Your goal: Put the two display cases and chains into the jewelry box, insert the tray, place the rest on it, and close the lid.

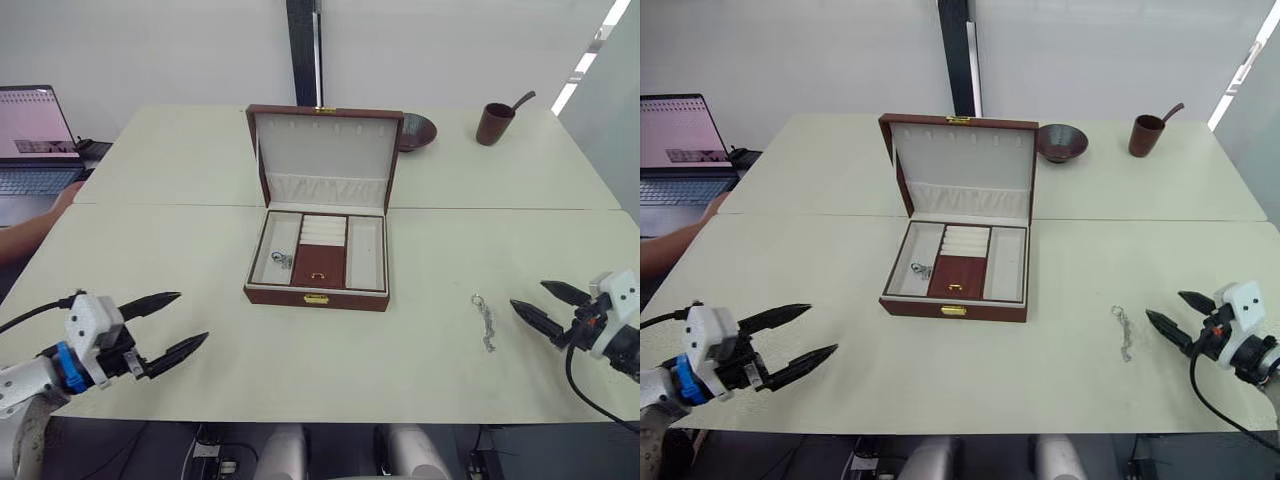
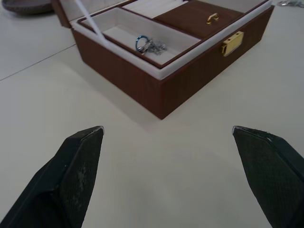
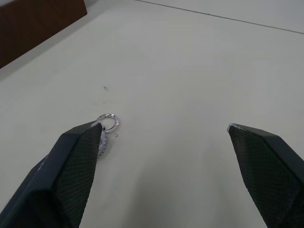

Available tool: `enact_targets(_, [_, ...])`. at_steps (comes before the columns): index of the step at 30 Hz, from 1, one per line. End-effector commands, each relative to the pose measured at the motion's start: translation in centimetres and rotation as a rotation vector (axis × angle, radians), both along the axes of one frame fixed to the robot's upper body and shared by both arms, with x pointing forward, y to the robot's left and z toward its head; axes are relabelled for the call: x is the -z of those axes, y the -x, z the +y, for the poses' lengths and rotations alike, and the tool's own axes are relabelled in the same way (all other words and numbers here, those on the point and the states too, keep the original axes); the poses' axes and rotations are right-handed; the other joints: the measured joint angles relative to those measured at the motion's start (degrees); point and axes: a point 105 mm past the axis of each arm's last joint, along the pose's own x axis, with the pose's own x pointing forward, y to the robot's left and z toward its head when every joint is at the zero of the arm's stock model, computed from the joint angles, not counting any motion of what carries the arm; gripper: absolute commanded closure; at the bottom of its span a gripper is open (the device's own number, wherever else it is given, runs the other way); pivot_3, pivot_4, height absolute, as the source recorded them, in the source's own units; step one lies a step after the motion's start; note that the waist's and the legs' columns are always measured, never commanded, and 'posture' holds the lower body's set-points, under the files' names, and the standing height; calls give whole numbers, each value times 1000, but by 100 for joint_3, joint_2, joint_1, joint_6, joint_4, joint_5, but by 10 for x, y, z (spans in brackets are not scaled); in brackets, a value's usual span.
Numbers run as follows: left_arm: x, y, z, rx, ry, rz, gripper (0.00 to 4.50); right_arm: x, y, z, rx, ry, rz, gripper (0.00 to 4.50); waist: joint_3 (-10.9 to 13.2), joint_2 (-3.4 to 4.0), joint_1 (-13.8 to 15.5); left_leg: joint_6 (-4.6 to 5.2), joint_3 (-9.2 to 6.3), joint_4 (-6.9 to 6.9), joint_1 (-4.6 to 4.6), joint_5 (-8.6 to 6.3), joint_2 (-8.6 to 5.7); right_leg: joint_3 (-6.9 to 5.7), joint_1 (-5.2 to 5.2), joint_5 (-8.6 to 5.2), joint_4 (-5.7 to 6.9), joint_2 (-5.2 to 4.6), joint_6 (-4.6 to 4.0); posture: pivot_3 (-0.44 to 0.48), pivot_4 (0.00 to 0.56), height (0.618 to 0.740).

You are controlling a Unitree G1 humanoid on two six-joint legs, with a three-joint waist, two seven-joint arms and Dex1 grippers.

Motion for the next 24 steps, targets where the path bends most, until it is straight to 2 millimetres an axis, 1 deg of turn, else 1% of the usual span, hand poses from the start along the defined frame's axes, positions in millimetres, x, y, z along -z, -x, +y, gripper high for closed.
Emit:
enact_targets(1, [-4,3,-40,168,9,-41,0,-11,1,17,6,-10,-64,19,-1,-1,0,0,-1,0,1,0,0,-2,1,0,0,0,0,0,150,740])
enact_targets(5, [2,14,-69,284,18,-34,0,-8,7,29,33,-30,-74,19,-2,-1,1,0,-2,-2,1,0,0,0,2,0,-1,1,0,0,150,740])
enact_targets(8, [5,17,-82,336,24,-35,0,-2,11,39,44,-29,-69,19,-3,1,0,0,-4,-2,2,0,-1,-1,2,0,-1,6,0,0,150,740])
enact_targets(10, [4,18,-90,369,31,-47,0,7,8,40,110,-2,-67,19,-5,1,-4,0,-1,-2,9,0,-1,1,6,0,0,9,0,0,150,740])
enact_targets(12, [3,18,-96,396,36,-58,0,12,5,38,161,10,-66,19,-5,1,-4,0,0,-1,13,0,-2,1,10,-1,-1,10,0,0,150,740])
enact_targets(14, [3,19,-102,423,32,-66,0,18,4,43,162,26,-49,19,-6,3,-2,0,2,-1,12,0,-5,4,10,-1,-2,9,0,0,150,740])
enact_targets(17, [5,24,-110,459,32,-68,0,22,2,50,174,29,-47,19,-7,3,-5,0,0,-3,12,0,-5,2,10,-1,-2,9,0,0,150,740])
enact_targets(21, [6,27,-115,478,26,-76,0,29,1,56,176,42,-23,19,-7,4,-3,0,-2,-2,12,0,-3,1,10,-1,-1,11,-1,0,150,740])
enact_targets(24, [5,24,-115,467,21,-91,0,37,1,58,179,72,4,19,-10,3,-2,0,-1,-2,13,0,-5,2,12,-1,-1,9,-1,0,150,740])
